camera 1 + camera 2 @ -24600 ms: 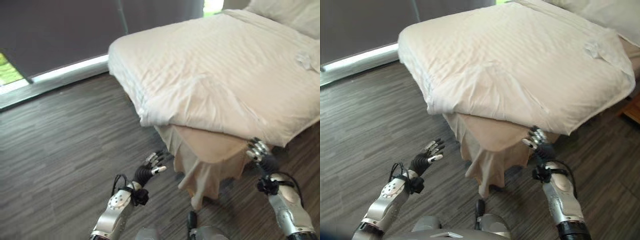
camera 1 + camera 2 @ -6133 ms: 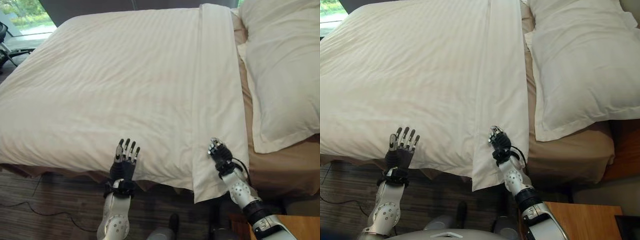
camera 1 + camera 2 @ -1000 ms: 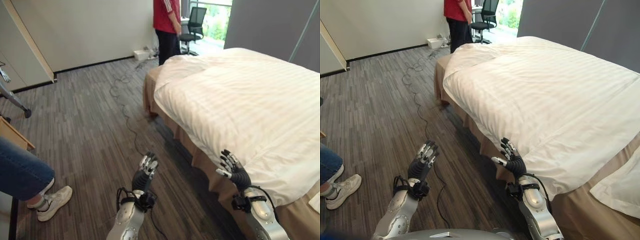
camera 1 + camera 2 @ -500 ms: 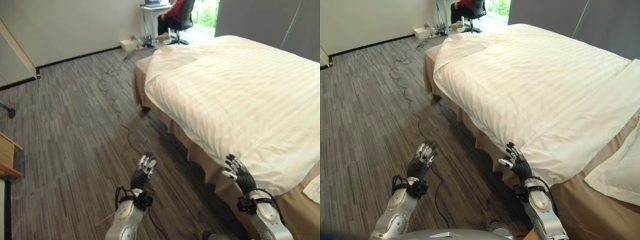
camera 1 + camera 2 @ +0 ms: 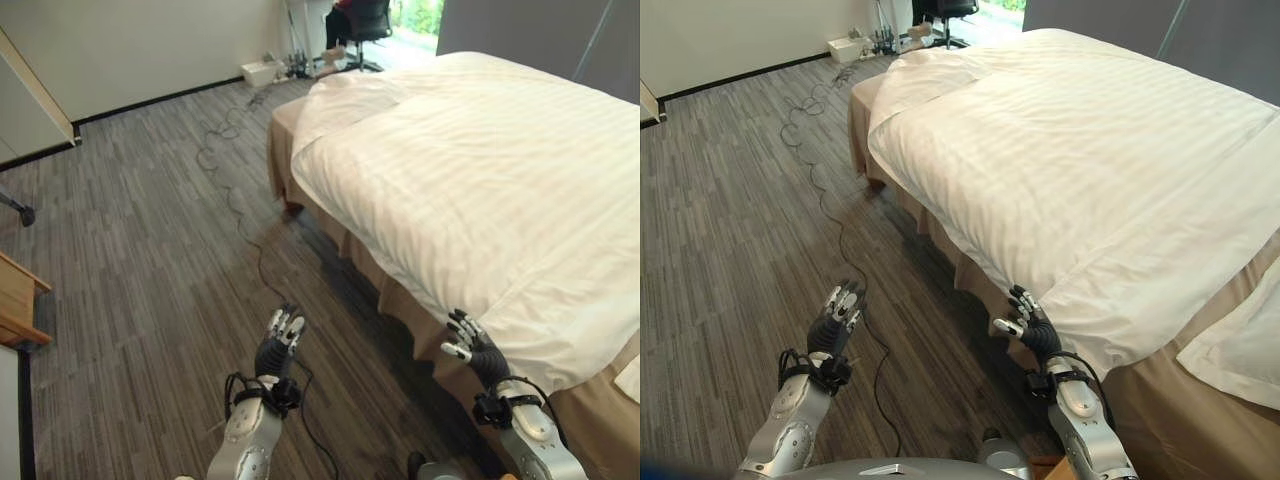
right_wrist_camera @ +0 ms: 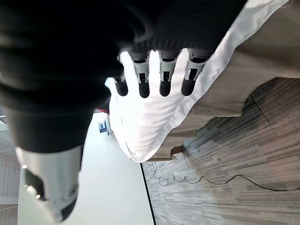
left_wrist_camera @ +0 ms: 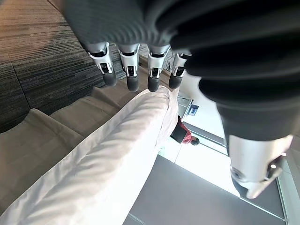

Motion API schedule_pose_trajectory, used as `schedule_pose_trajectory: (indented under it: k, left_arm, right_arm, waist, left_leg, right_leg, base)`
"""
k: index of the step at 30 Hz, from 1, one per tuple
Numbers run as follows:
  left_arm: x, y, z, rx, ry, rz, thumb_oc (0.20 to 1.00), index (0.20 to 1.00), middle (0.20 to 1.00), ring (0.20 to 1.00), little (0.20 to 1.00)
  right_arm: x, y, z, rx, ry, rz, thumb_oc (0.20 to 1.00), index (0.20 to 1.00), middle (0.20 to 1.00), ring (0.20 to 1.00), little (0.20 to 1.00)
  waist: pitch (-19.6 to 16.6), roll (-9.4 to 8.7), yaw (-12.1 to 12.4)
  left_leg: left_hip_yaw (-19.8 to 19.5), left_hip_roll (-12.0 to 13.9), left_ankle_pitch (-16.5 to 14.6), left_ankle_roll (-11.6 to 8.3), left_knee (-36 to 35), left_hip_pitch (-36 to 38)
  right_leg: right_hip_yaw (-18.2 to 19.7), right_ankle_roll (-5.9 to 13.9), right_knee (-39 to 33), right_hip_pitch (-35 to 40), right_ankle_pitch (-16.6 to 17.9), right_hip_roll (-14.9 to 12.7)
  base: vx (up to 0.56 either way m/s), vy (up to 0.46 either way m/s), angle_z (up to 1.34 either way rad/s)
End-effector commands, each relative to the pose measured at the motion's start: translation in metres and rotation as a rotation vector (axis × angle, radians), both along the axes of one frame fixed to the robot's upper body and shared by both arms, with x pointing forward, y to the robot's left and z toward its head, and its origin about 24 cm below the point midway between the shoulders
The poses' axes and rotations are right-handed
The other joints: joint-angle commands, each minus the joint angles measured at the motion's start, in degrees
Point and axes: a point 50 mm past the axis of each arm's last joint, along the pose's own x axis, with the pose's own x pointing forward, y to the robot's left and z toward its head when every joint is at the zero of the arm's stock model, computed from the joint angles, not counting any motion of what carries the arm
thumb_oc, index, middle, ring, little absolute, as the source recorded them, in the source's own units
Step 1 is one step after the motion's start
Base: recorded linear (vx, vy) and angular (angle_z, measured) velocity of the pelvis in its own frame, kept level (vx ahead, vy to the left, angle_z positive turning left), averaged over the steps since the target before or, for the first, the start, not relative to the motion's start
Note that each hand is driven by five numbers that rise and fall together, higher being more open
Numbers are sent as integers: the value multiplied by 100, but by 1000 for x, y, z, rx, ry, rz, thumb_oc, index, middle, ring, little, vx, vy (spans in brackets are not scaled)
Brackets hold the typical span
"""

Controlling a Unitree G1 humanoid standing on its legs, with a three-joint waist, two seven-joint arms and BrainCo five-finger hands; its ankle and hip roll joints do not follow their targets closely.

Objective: Making the bed.

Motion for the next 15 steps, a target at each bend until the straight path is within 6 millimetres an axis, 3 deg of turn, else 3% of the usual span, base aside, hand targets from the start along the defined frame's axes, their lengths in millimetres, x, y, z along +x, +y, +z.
schedule_pose_trajectory:
  k: [1, 8, 9, 15]
  left_arm:
    - [8, 8, 19, 36, -114, 1, 1000, 1000, 1000, 1000, 1000]
    - [6, 7, 20, 20, -117, 8, 1000, 1000, 1000, 1000, 1000]
    - [11, 10, 21, 22, -113, 23, 1000, 1000, 1000, 1000, 1000]
    - [3, 7, 9, 20, -59, -1, 1000, 1000, 1000, 1000, 1000]
  right_arm:
    - [16, 12, 26, -7, -143, 72, 1000, 1000, 1000, 1000, 1000]
    - [14, 12, 23, 4, -134, 62, 1000, 1000, 1000, 1000, 1000]
    - [25, -24, 34, -17, -192, -185, 1000, 1000, 1000, 1000, 1000]
    - [22, -11, 32, -13, -173, -85, 1000, 1000, 1000, 1000, 1000]
  waist:
    - [-81, -201, -3]
    - [-100, -191, -44]
    - [19, -104, -87]
    - [3, -115, -75]
  left_leg:
    - [-425, 119, 81, -24, 105, -488]
    - [-389, 123, 61, -30, 82, -429]
    - [-652, 128, 274, -86, 288, -612]
    - [-664, 122, 219, -58, 236, -495]
  right_leg:
    - [6, 327, -344, 334, -45, -214]
    - [59, 329, -402, 395, -51, -215]
    - [61, -54, -534, 536, -217, 367]
    - [74, -44, -564, 628, -258, 359]
  base:
    - [0, 0, 0]
    - [6, 1, -3]
    - [15, 16, -5]
    - [11, 9, -1]
